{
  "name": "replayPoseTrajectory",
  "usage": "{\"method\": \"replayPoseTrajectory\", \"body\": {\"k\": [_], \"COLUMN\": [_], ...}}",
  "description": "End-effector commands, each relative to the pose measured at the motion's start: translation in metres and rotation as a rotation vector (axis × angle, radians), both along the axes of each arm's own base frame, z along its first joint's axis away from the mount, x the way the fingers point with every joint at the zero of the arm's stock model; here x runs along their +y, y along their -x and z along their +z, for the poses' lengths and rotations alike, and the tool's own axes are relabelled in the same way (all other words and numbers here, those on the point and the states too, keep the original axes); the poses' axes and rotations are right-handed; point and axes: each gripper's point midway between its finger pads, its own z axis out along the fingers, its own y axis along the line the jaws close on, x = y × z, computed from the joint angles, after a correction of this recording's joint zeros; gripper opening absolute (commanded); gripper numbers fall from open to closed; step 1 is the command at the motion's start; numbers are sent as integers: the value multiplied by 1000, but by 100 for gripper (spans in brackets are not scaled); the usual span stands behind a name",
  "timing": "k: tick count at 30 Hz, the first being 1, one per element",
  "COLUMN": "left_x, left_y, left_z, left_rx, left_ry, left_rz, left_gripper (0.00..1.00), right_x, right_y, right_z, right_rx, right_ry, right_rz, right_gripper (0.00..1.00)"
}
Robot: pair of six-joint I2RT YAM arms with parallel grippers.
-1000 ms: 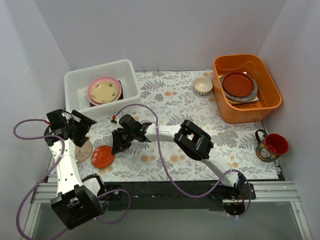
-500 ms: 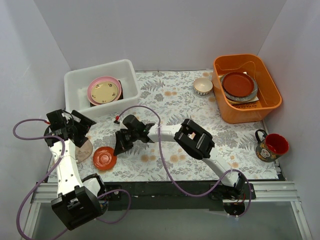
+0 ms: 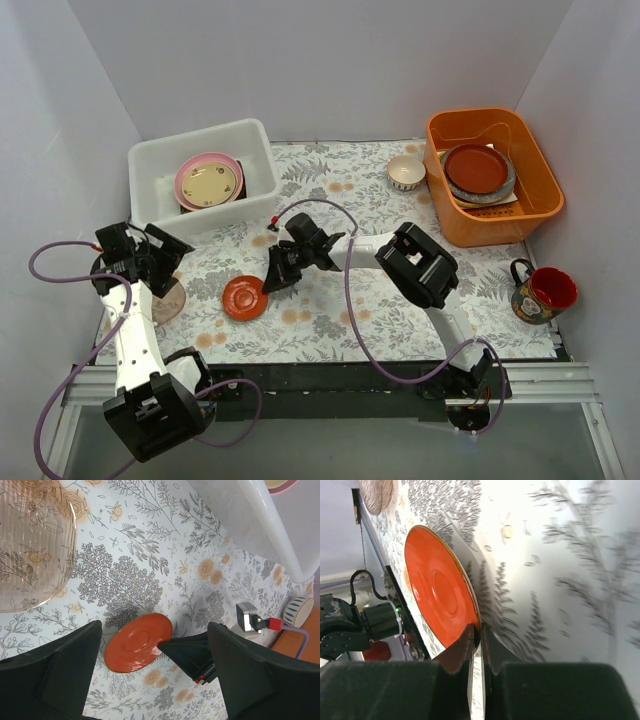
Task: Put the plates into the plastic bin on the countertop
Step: Pick up the plate at the center of the board, then place the plate in the plastic bin.
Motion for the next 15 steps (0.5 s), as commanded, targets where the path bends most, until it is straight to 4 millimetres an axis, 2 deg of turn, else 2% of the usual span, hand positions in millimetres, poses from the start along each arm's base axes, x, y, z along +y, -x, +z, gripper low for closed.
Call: {"method": "replayPoseTrajectory", "body": {"k": [1, 6, 10, 11, 15], "left_x": [0, -2, -17, -27, -51], "left_y": [2, 2, -6, -8, -4], "left_z": [-2, -3, 5, 9, 3], "left_rx": [-9, -15, -106, -145, -181], "left_ry": [-7, -1, 31, 59, 154], "left_rz": [-4, -16, -116, -172, -286], "left_gripper": [86, 86, 87, 87, 86], "right_x": [-25, -40, -59, -62, -79], "right_y": [-13, -21, -26, -27, -38], "right_z": [-7, 2, -4, -4, -8], "right_rx": [-59, -90, -94, -90, -76], "right_ry": [52, 71, 100, 100, 100], "right_rz": [-14, -24, -40, -45, -73], "right_gripper": [7, 5, 5, 5, 5]}}
